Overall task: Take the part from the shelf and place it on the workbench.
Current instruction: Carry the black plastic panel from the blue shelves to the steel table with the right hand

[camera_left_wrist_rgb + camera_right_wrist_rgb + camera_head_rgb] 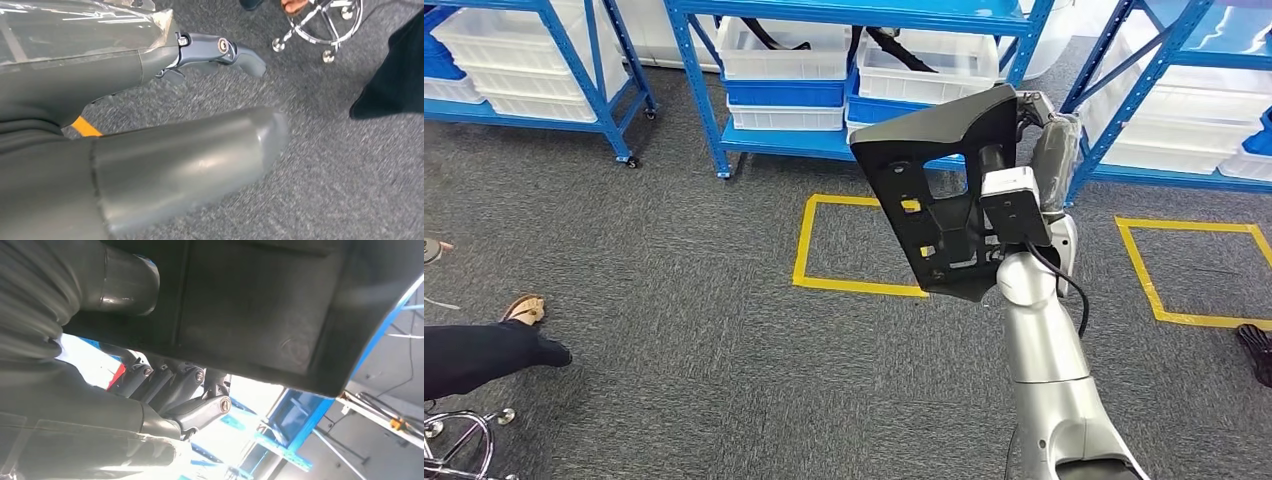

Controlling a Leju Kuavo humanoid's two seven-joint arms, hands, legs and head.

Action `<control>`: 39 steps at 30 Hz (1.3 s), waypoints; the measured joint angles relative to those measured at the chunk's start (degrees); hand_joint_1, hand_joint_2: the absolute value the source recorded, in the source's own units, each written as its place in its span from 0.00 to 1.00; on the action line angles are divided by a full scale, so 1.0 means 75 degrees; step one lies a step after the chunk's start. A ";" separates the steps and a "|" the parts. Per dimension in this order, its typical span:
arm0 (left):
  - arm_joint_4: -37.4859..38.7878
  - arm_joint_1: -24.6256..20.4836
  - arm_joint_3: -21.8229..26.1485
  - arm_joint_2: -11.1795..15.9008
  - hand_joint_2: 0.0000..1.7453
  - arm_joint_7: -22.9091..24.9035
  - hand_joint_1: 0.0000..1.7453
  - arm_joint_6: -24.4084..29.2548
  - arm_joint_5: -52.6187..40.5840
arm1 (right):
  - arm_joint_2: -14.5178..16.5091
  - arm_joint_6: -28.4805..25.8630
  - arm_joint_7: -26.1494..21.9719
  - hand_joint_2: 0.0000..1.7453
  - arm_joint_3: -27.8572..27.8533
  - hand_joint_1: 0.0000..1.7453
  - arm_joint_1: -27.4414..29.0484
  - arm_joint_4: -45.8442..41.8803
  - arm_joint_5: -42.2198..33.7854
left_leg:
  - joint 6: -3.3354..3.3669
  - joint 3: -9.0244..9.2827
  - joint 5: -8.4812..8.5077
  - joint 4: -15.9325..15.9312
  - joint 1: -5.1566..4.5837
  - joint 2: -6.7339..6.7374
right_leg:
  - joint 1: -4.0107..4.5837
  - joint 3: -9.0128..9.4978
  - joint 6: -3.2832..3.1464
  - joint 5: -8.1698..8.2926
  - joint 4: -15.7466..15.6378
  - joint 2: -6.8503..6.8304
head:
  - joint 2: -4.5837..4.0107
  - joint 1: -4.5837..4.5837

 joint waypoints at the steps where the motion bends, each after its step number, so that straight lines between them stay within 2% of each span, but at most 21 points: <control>1: -0.0004 -0.0001 0.0000 0.0004 0.00 0.0000 0.00 -0.0002 -0.0001 | -0.0023 -0.0004 0.0010 1.00 -0.0013 1.00 0.0067 -0.0015 -0.0002 | 0.0016 -0.0051 0.0039 0.0002 -0.0018 -0.0048 | 0.0003 -0.0174 -0.0008 -0.0179 0.0465 0.0013 | 0.0000 0.0000; 3: -0.0006 -0.0001 0.0000 0.0004 0.00 0.0000 0.00 -0.0002 -0.0002 | -0.0050 -0.0009 0.0027 1.00 -0.0044 1.00 0.0184 -0.0042 -0.0004 | 0.0017 -0.0140 0.0114 0.0010 -0.0050 -0.0164 | 0.0008 -0.0148 0.0037 -0.0212 0.0629 0.0036 | 0.0000 0.0001; 5: -0.0006 -0.0009 0.0000 0.0002 0.00 0.0000 0.00 -0.0003 -0.0002 | -0.0057 -0.0009 0.0031 1.00 -0.0066 1.00 0.0230 -0.0093 -0.0004 | -0.0011 -0.0195 0.0177 0.0020 -0.0073 -0.0296 | 0.0019 0.0439 0.0094 0.0108 -0.0328 0.0167 | 0.0000 0.0001; 7: -0.0007 -0.0033 0.0000 -0.0006 0.00 0.0000 0.00 -0.0001 0.0002 | -0.0068 -0.0009 0.0033 1.00 -0.0087 1.00 0.0232 -0.0158 -0.0009 | -0.0069 -0.0261 0.0233 0.0052 -0.0105 -0.0424 | 0.0046 0.0996 0.0068 0.0349 -0.1315 0.0429 | 0.0000 -0.0001; 8: -0.0007 -0.0043 0.0000 -0.0006 0.00 0.0000 0.00 0.0002 0.0009 | -0.0072 -0.0007 0.0035 1.00 -0.0097 1.00 0.0235 -0.0179 -0.0013 | -0.0108 -0.0300 0.0267 0.0061 -0.0106 -0.0486 | 0.0067 0.1114 0.0036 0.0392 -0.1529 0.0505 | 0.0000 -0.0003; 10: -0.0009 -0.0049 0.0000 0.0010 0.00 0.0000 0.00 0.0012 0.0028 | -0.0064 -0.0004 0.0041 1.00 -0.0110 1.00 0.0243 -0.0202 -0.0020 | -0.0204 -0.0370 0.0346 0.0058 -0.0089 -0.0625 | 0.0075 0.1128 -0.0039 0.0439 -0.1583 0.0417 | 0.0000 -0.0005; 13: -0.0028 -0.0068 -0.0002 0.0043 0.00 0.0000 0.00 0.0015 0.0063 | -0.0025 -0.0006 0.0055 1.00 -0.0117 1.00 0.0299 -0.0285 -0.0017 | -0.0326 -0.0599 0.0064 0.0471 -0.0079 -0.0352 | -0.0024 0.1126 -0.0181 0.0533 -0.1635 0.0166 | 0.0000 -0.0029; 15: -0.0054 -0.0092 -0.0003 0.0069 0.00 0.0000 0.00 0.0014 0.0098 | -0.0021 -0.0009 0.0061 1.00 -0.0120 1.00 0.0426 -0.0401 -0.0014 | -0.0412 -0.1018 -0.0462 0.1427 -0.0034 -0.0017 | -0.0022 0.1109 -0.0239 0.0554 -0.1638 -0.0017 | 0.0000 -0.0052; 17: -0.0067 -0.0080 -0.0003 0.0082 0.00 0.0000 0.00 0.0009 0.0131 | -0.0033 -0.0007 0.0062 1.00 -0.0127 1.00 0.0556 -0.0488 -0.0022 | -0.0493 -0.1338 -0.0739 0.2200 0.0032 0.0091 | -0.0016 0.1085 -0.0242 0.0557 -0.1632 -0.0207 | 0.0000 -0.0052; 19: -0.0093 -0.0064 -0.0001 0.0095 0.00 0.0000 0.00 -0.0005 0.0162 | -0.0047 0.0003 0.0066 1.00 -0.0148 1.00 0.0626 -0.0543 -0.0044 | -0.0554 -0.1100 -0.0496 0.1879 0.0103 0.0180 | -0.0035 0.1079 -0.0234 0.0556 -0.1623 -0.0386 | 0.0000 -0.0052; 21: -0.0144 -0.0075 -0.0001 0.0108 0.00 0.0000 0.00 -0.0035 0.0186 | -0.0070 0.0014 0.0066 1.00 -0.0183 1.00 0.0645 -0.0608 -0.0092 | -0.0589 -0.0477 -0.0088 0.0818 0.0117 0.0460 | -0.0027 0.1082 -0.0179 0.0532 -0.1599 -0.0538 | 0.0000 -0.0060; 23: -0.0194 -0.0088 -0.0002 0.0116 0.00 0.0000 0.00 -0.0049 0.0229 | -0.0099 0.0025 0.0039 1.00 -0.0242 1.00 0.0681 -0.0712 -0.0193 | -0.0524 -0.0166 0.0058 0.0204 0.0068 0.0621 | 0.0030 0.1073 -0.0084 0.0507 -0.1574 -0.0667 | 0.0000 -0.0047; 26: -0.0254 -0.0056 -0.0003 0.0141 0.00 0.0000 0.00 -0.0041 0.0338 | -0.0111 0.0060 -0.0020 1.00 -0.0303 1.00 0.0822 -0.0902 -0.0317 | -0.0325 -0.0220 0.0095 0.0123 0.0014 0.0420 | 0.0051 0.1060 0.0051 0.0498 -0.1588 -0.0812 | 0.0000 -0.0019; 28: -0.0294 -0.0049 -0.0001 0.0162 0.00 -0.0002 0.00 -0.0043 0.0375 | -0.0125 0.0080 -0.0044 1.00 -0.0329 1.00 0.0907 -0.0987 -0.0331 | -0.0189 -0.0238 0.0166 0.0070 0.0025 0.0269 | 0.0033 0.0897 0.0073 0.0286 -0.1269 -0.0521 | 0.0000 -0.0012; 30: -0.0329 -0.0061 0.0000 0.0176 0.00 -0.0005 0.00 -0.0045 0.0389 | -0.0159 0.0087 -0.0058 1.00 -0.0377 1.00 0.1000 -0.1029 -0.0338 | -0.0093 -0.0273 0.0214 0.0051 0.0023 0.0097 | 0.0033 0.0428 -0.0014 -0.0174 -0.0278 -0.0106 | 0.0000 -0.0009; 32: -0.0340 -0.0054 0.0000 0.0184 0.00 -0.0006 0.00 -0.0047 0.0391 | -0.0186 0.0090 -0.0061 1.00 -0.0417 1.00 0.1108 -0.1041 -0.0345 | -0.0051 -0.0311 0.0239 0.0055 0.0004 -0.0106 | 0.0051 -0.0037 -0.0043 -0.0493 0.0679 0.0027 | 0.0000 -0.0010; 33: -0.0341 -0.0044 0.0000 0.0184 0.00 -0.0006 0.00 -0.0048 0.0391 | -0.0189 0.0091 -0.0061 1.00 -0.0428 1.00 0.1148 -0.1042 -0.0345 | -0.0047 -0.0319 0.0250 0.0058 -0.0005 -0.0209 | 0.0056 -0.0085 -0.0012 -0.0478 0.0769 0.0044 | 0.0000 -0.0011; 34: -0.0341 -0.0038 0.0000 0.0184 0.00 -0.0006 0.00 -0.0050 0.0391 | -0.0191 0.0093 -0.0061 1.00 -0.0436 1.00 0.1172 -0.1046 -0.0345 | -0.0051 -0.0322 0.0261 0.0064 -0.0009 -0.0319 | 0.0054 0.0032 0.0039 -0.0337 0.0523 0.0069 | 0.0000 -0.0011; 36: -0.0341 -0.0036 0.0000 0.0181 0.00 -0.0006 0.00 -0.0054 0.0391 | -0.0193 0.0095 -0.0062 1.00 -0.0452 1.00 0.1182 -0.1072 -0.0345 | -0.0084 -0.0335 0.0281 0.0093 -0.0015 -0.0530 | 0.0024 0.0562 0.0129 0.0097 -0.0576 0.0289 | 0.0000 -0.0009; 37: -0.0342 -0.0037 0.0000 0.0179 0.00 -0.0006 0.00 -0.0058 0.0391 | -0.0195 0.0096 -0.0063 1.00 -0.0461 1.00 0.1180 -0.1087 -0.0345 | -0.0113 -0.0354 0.0289 0.0118 -0.0026 -0.0627 | 0.0009 0.0798 0.0132 0.0274 -0.1065 0.0410 | 0.0000 -0.0012; 39: -0.0353 -0.0023 0.0000 0.0181 0.00 -0.0006 0.00 -0.0062 0.0393 | -0.0195 0.0100 -0.0064 1.00 -0.0479 1.00 0.1184 -0.1102 -0.0345 | -0.0199 -0.0419 0.0327 0.0135 -0.0041 -0.0781 | 0.0014 0.0986 0.0066 0.0415 -0.1453 0.0522 | 0.0000 -0.0017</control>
